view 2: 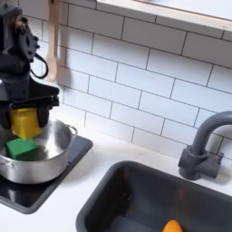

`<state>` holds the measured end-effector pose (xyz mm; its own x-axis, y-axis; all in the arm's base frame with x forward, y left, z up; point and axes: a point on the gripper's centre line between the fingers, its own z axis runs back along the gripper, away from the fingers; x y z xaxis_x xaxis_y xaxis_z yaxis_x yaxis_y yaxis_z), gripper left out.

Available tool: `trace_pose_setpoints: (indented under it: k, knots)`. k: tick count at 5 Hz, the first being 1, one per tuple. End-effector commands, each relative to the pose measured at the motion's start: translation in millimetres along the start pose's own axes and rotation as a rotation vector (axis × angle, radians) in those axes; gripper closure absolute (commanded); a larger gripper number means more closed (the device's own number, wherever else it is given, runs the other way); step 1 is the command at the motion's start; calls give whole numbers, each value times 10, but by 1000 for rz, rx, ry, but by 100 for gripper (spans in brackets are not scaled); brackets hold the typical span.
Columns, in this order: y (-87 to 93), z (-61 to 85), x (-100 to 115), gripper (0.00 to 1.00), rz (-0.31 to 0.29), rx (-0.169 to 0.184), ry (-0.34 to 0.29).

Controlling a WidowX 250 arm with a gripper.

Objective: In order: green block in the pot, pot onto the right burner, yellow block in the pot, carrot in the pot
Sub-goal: 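Put the yellow block in the pot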

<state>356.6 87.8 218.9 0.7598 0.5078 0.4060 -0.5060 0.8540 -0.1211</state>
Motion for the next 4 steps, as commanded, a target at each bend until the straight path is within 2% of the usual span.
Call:
trace_pose_setpoints:
  k: [1,2,4]
  knots:
    - [-6,1,-74,100,-19,3,17]
    - [7,-2,-75,0,-24,8,22]
    - [-94,24,-85,0,-54,-26,6]
